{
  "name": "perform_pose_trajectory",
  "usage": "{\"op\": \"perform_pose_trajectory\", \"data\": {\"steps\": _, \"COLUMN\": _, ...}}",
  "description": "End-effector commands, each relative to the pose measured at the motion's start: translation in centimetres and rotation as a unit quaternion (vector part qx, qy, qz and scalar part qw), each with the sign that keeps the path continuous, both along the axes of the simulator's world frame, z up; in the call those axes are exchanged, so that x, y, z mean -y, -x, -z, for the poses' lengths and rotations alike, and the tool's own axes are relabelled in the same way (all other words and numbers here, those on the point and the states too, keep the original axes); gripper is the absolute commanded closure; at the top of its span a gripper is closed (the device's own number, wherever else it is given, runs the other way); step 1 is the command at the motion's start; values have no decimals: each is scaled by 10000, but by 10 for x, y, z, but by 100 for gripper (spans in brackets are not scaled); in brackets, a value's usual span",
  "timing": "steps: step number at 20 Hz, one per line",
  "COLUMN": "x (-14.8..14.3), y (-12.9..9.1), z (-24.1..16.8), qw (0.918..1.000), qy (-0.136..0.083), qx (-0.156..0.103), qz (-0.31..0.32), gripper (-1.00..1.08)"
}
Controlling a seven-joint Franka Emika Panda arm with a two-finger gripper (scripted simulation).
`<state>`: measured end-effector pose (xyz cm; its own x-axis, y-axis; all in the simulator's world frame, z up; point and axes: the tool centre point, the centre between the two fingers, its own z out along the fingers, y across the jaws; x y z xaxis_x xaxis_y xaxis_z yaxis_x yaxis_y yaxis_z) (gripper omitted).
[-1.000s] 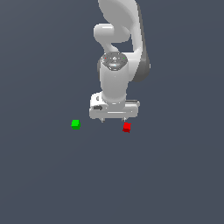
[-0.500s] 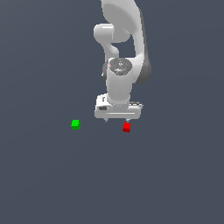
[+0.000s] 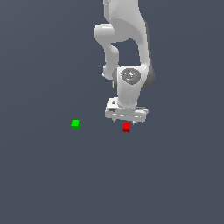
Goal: Stack the red cube on top of the green cube.
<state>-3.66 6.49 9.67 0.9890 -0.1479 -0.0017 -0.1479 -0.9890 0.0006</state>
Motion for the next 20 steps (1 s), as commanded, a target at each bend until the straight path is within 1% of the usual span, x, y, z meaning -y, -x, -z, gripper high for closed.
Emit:
{"op": "perform_pose_trajectory", "data": {"steps": 1, "x": -8, "y": 4, "z": 10, "qw": 9999, "qy": 0, "qx": 6, "qz": 137, "gripper": -92}}
{"op": "perform_pose_trajectory", "data": {"steps": 8, "x": -22, "y": 9, "z": 25, "qw": 9995, "qy": 0, "qx": 9, "qz": 328, "gripper": -92}}
{"op": "perform_pose_trajectory", "data": {"steps": 15, "x": -23, "y": 9, "z": 29, "qw": 9995, "qy": -1, "qx": 5, "qz": 328, "gripper": -92}}
{"op": "perform_pose_trajectory", "data": {"steps": 20, "x": -23, "y": 10, "z": 47, "qw": 9994, "qy": -1, "qx": 6, "qz": 335, "gripper": -92}}
